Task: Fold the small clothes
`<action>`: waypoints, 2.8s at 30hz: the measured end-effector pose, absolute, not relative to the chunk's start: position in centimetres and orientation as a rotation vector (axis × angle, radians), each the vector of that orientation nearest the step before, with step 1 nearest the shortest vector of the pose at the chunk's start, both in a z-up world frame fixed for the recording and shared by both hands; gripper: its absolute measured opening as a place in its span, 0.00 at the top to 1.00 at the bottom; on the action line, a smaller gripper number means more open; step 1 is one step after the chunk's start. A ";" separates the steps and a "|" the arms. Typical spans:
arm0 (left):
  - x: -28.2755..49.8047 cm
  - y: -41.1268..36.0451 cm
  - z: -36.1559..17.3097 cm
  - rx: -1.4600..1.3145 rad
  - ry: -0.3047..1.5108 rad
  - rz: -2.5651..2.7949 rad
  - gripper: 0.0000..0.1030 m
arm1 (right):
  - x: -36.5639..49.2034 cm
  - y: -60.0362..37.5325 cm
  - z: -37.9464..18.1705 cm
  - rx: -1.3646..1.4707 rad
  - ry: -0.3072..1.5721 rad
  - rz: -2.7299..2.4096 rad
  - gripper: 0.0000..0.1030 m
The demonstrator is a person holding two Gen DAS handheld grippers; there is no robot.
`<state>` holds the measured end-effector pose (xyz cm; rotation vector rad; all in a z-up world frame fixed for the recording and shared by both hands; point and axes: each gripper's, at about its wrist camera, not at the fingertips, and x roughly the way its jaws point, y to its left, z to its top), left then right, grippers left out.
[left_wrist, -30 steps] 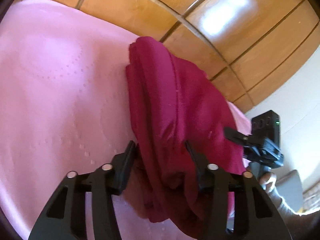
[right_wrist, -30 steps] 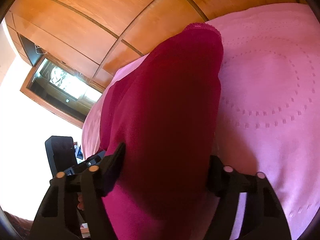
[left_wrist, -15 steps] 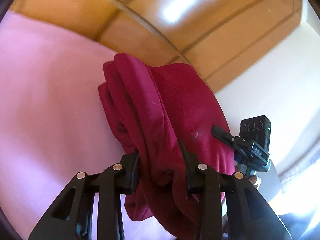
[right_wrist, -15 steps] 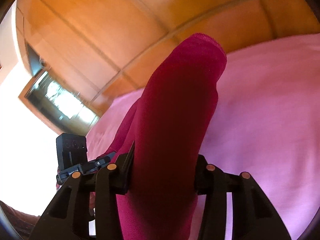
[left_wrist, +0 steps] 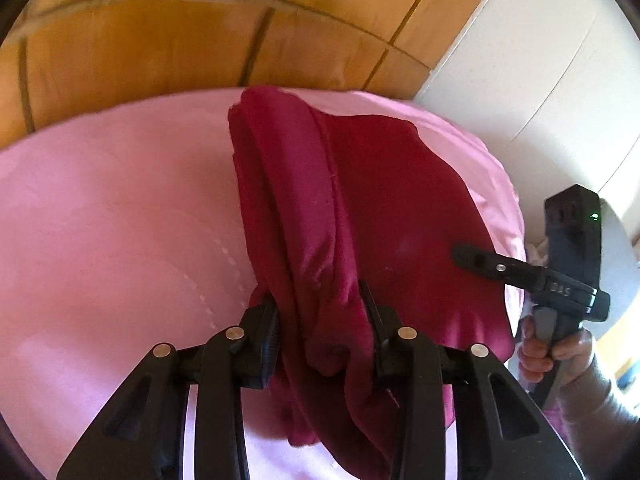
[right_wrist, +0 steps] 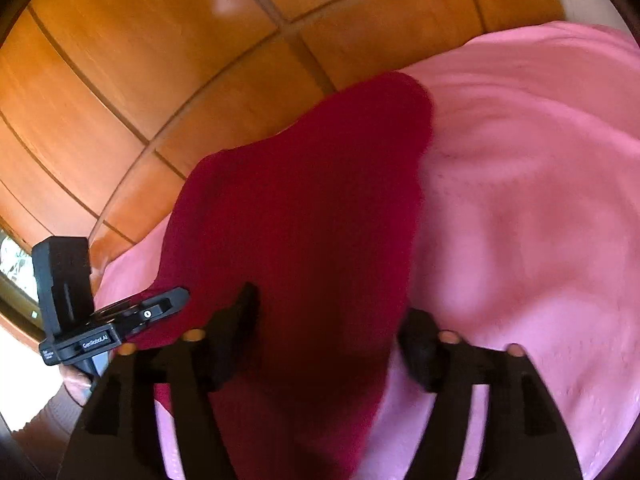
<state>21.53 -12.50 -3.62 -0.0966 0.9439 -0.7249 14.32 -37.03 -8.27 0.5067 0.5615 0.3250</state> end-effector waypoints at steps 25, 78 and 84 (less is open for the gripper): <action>18.5 -9.4 -2.9 -0.100 0.813 -0.458 0.35 | 15.3 -30.9 -5.8 0.248 0.479 0.038 0.25; 5.2 -4.2 0.9 -0.059 0.644 -0.170 0.04 | 0.3 -22.6 -7.3 0.253 0.319 -0.176 0.02; 5.2 -4.3 1.0 -0.058 0.641 -0.168 0.04 | 0.4 -22.7 -7.3 0.255 0.322 -0.170 0.02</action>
